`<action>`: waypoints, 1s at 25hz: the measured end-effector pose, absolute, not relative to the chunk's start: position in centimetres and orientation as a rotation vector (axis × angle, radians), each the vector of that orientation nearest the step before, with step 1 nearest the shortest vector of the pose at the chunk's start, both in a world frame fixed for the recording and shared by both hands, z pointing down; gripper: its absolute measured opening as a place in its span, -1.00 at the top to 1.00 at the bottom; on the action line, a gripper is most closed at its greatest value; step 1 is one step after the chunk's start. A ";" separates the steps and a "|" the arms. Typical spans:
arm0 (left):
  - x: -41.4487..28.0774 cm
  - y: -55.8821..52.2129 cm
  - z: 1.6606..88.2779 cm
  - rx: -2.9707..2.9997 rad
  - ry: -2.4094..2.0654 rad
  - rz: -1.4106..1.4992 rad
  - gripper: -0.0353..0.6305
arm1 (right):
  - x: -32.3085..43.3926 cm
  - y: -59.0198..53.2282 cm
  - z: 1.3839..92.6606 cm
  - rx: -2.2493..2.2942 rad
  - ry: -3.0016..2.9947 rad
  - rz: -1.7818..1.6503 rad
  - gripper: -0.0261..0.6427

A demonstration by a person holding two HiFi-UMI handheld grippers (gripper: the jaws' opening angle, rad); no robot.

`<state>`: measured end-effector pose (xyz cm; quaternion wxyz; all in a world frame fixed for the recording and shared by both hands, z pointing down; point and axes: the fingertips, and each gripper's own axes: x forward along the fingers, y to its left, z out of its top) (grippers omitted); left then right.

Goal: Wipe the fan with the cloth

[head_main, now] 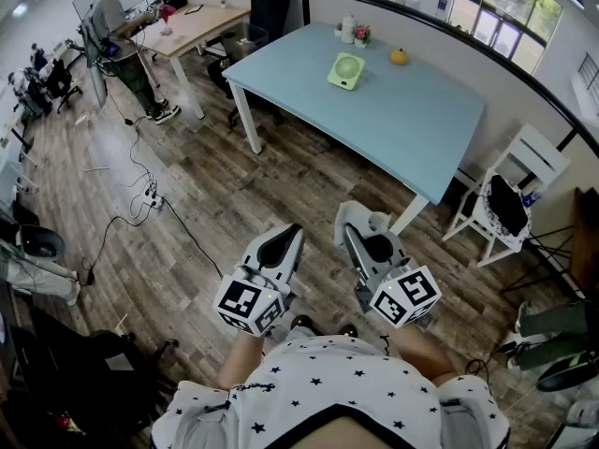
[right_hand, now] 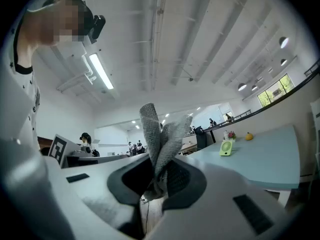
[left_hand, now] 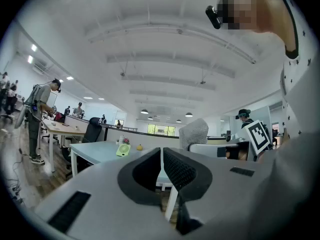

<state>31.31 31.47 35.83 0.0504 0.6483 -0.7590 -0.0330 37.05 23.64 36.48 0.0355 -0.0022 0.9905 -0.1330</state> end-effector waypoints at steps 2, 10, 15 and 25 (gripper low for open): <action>31.3 31.6 35.8 1.973 -2.313 -0.098 0.77 | 37.0 23.8 36.3 0.006 3.039 -0.397 0.78; 31.8 31.2 35.9 1.959 -2.334 -0.072 0.77 | 37.6 22.8 35.9 0.009 2.985 -0.446 0.79; 32.3 30.8 36.1 1.947 -2.339 -0.059 0.77 | 38.2 21.9 35.7 0.007 2.959 -0.468 0.78; 34.6 28.5 35.8 1.950 -2.354 -0.033 0.77 | 40.3 20.0 35.9 0.037 2.957 -0.480 0.78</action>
